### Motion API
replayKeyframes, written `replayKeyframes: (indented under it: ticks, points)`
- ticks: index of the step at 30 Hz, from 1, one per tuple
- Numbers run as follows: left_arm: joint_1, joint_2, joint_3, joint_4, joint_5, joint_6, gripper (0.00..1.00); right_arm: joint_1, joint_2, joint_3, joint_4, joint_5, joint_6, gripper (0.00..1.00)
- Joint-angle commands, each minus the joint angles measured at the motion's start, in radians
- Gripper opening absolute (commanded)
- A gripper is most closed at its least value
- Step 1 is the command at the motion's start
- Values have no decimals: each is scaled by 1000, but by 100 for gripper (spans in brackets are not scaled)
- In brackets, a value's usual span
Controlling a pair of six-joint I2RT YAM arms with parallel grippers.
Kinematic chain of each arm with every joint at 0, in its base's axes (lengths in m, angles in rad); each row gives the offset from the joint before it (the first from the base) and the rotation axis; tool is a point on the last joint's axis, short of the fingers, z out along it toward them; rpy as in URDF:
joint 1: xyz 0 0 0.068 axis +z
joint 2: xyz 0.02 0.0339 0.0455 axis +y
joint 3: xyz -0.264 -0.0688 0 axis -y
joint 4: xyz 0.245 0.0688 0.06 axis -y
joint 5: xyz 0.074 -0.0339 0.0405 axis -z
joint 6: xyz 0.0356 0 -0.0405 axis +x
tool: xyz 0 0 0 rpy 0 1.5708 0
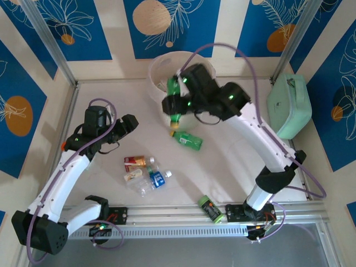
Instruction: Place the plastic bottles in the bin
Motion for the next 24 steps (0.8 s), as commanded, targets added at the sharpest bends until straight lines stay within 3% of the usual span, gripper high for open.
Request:
replayKeyframes:
  ticks: [1,8,13,24]
  points:
    - [14,-14,-11,-40,-11,39,80,-57,105,176,-95,-19,-31,60]
    - [13,-6,-30,-41,7,34,80,-214,294,433,-100,-137,1,60]
    - [13,-7,-31,-51,9,42,80,-316,358,437,-58,-217,43,62]
    - [12,-3,-37,-63,20,54,82,-416,374,441,-37,-262,73,82]
